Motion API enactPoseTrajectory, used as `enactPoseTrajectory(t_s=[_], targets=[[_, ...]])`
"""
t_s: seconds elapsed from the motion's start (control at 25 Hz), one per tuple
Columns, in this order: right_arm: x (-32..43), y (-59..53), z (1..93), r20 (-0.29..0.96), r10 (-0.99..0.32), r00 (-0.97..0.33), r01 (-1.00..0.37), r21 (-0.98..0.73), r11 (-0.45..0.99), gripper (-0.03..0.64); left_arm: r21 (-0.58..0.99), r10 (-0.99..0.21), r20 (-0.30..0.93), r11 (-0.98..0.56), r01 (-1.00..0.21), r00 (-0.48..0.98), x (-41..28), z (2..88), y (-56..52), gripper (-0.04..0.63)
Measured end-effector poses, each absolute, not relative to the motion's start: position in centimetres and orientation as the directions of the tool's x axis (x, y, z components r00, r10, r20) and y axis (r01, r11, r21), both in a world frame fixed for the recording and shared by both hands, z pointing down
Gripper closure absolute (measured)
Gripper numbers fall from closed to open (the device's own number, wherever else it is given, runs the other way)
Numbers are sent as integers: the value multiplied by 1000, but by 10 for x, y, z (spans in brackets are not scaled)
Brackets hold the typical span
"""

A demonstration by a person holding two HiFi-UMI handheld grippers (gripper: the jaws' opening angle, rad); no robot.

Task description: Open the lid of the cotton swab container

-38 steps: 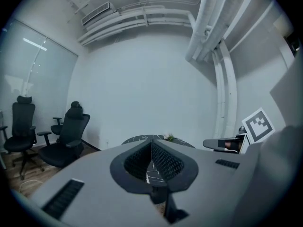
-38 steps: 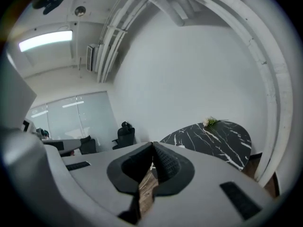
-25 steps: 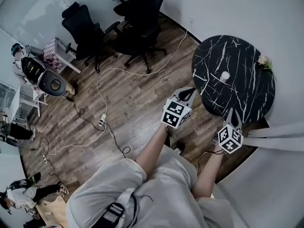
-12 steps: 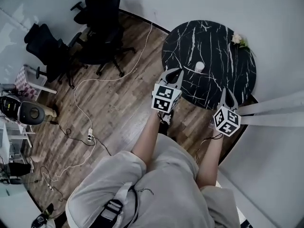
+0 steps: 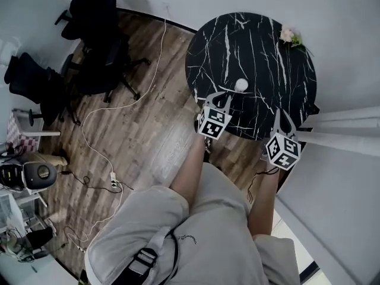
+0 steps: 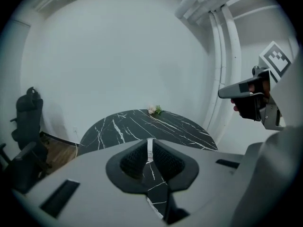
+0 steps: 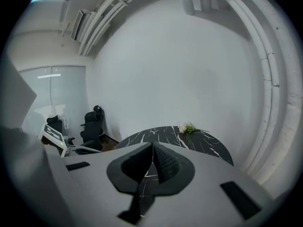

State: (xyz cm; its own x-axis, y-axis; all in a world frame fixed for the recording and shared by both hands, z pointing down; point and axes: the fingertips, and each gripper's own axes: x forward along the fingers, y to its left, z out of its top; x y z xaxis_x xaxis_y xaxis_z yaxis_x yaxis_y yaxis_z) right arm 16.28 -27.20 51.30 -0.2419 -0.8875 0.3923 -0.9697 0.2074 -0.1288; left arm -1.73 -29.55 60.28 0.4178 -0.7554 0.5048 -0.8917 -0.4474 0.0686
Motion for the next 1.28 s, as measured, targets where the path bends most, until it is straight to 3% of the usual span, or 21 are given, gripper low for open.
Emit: enactPoseTrajectory(t_s=[0.12, 0.16, 0.24, 0.36, 0.56, 1.28], targets=[[155, -287, 526, 419, -880, -226, -973, -141, 183, 581, 118, -725, 493, -493, -862, 482, -12, 628, -319, 566], [153, -291, 531, 429, -876, -221, -974, -149, 172, 581, 122, -711, 486, -520, -845, 508, -9, 636, -326, 545], [148, -296, 541, 455, -864, -217, -974, -160, 160, 581, 105, -674, 497, -579, -809, 547, -1, 652, -338, 440], [149, -301, 551, 492, -849, -193, -980, -133, 145, 581, 100, -655, 507, -600, -793, 560, 9, 677, -360, 419], [152, -300, 564, 537, -834, -128, -991, -104, 85, 581, 132, -649, 506, -593, -794, 569, 15, 713, -391, 317], [196, -264, 580, 577, -815, 55, -994, -42, -97, 581, 61, -608, 655, -549, -834, 449, 46, 791, -413, 299]])
